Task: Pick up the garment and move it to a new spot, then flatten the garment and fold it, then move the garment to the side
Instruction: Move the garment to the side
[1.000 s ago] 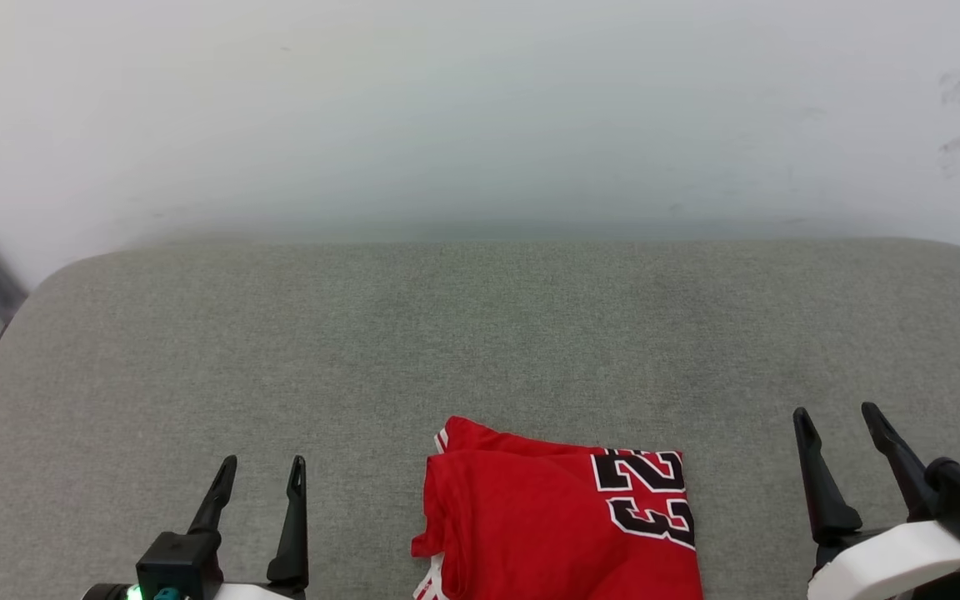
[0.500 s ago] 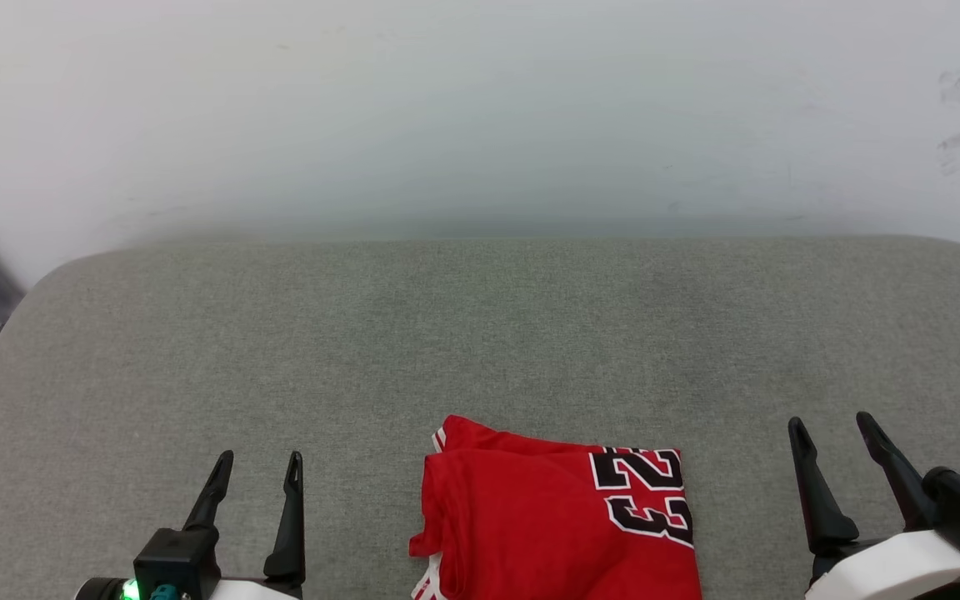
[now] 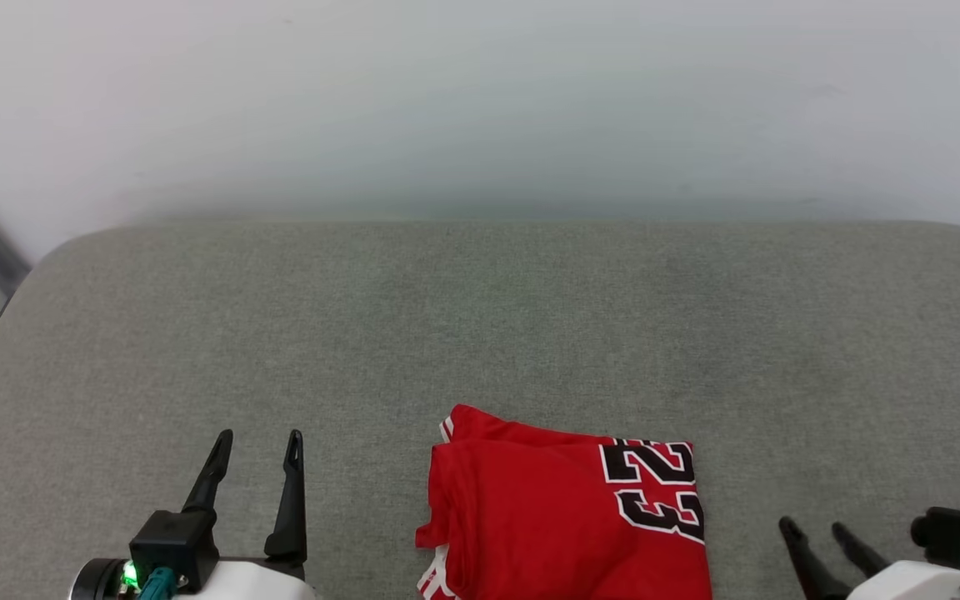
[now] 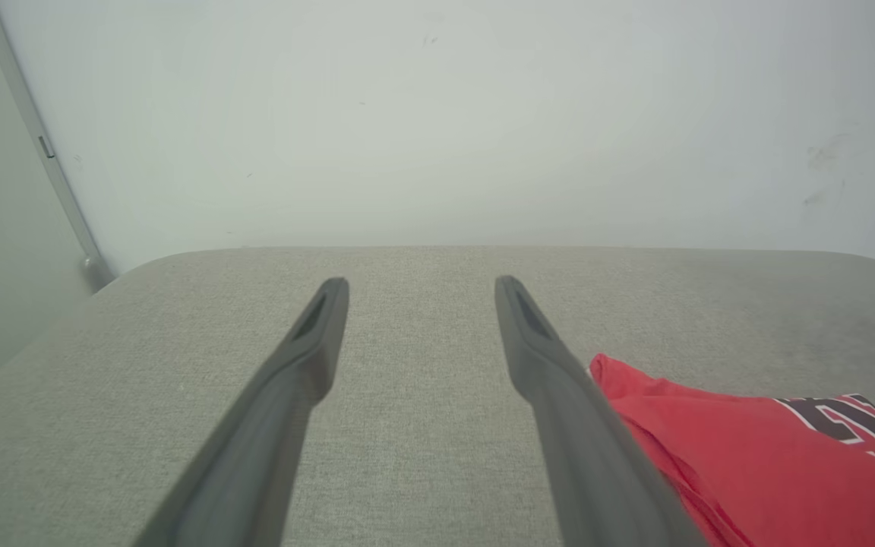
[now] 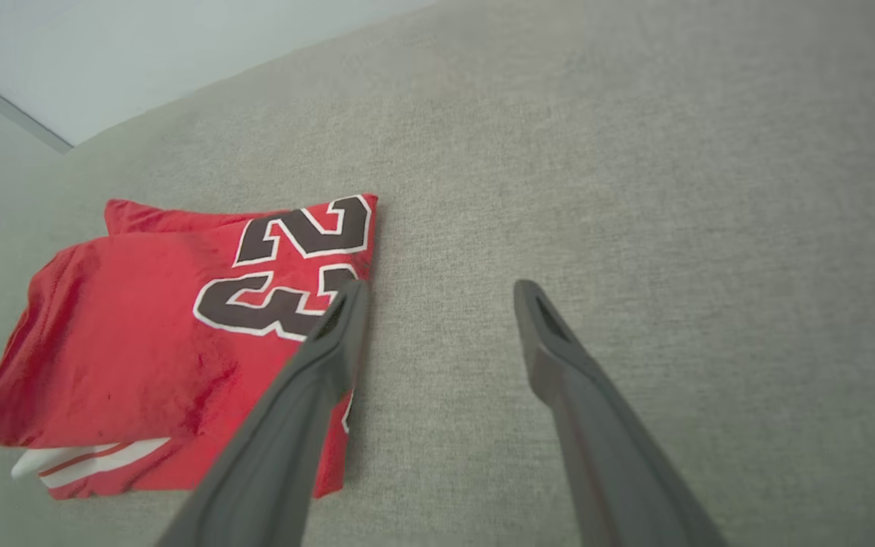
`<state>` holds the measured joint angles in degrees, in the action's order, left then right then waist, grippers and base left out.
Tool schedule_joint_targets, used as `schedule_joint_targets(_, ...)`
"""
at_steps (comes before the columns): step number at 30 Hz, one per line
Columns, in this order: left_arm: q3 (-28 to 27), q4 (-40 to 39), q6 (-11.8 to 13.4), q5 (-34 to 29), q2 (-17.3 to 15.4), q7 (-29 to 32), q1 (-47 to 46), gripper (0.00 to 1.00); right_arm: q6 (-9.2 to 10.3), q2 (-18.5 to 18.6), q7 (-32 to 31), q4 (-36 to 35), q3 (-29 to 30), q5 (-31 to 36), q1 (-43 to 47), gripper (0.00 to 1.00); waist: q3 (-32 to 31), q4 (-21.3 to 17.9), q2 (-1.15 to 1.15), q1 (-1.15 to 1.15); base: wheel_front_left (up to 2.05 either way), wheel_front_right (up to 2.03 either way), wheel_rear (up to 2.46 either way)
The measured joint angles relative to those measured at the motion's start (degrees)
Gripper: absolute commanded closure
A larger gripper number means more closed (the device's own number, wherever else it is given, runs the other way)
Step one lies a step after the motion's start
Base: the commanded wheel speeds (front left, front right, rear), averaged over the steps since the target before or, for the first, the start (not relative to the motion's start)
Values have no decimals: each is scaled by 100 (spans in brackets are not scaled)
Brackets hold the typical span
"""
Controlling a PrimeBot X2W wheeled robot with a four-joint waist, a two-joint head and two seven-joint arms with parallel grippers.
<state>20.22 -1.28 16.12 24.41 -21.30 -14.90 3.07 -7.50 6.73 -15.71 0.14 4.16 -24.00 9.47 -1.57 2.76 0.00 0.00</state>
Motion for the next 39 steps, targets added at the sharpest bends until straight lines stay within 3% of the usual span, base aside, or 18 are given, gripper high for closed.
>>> schedule_joint_targets(7,-51,-76,-131,-108,67,-1,-170,0,0,336,-608,781,-581,-1023,-386,0,238,150,0,0,0,0,0)
schedule_joint_targets(21,-292,-91,-464,-310,297,-9,-515,0,-4,621,-725,2022,-1639,-2241,-1618,0,960,451,0,1,0,0,0)
schedule_joint_targets(22,-310,-75,-490,-323,313,-9,-527,0,-4,623,-758,2083,-1705,-2306,-1677,13,980,460,0,1,0,0,0)
schedule_joint_targets(24,-337,-47,-517,-361,353,-9,-555,0,-4,635,-764,2173,-1819,-2403,-1772,100,1001,474,0,1,0,0,0)
schedule_joint_targets(32,-437,71,-608,-454,435,-9,-527,0,-3,813,-638,2256,-2234,-2480,-1911,100,795,440,0,1,0,0,0)
schedule_joint_targets(39,-547,110,-604,-511,438,-15,-297,0,-2,1057,-555,2261,-2370,-1770,-2113,100,504,165,0,1,0,0,0)
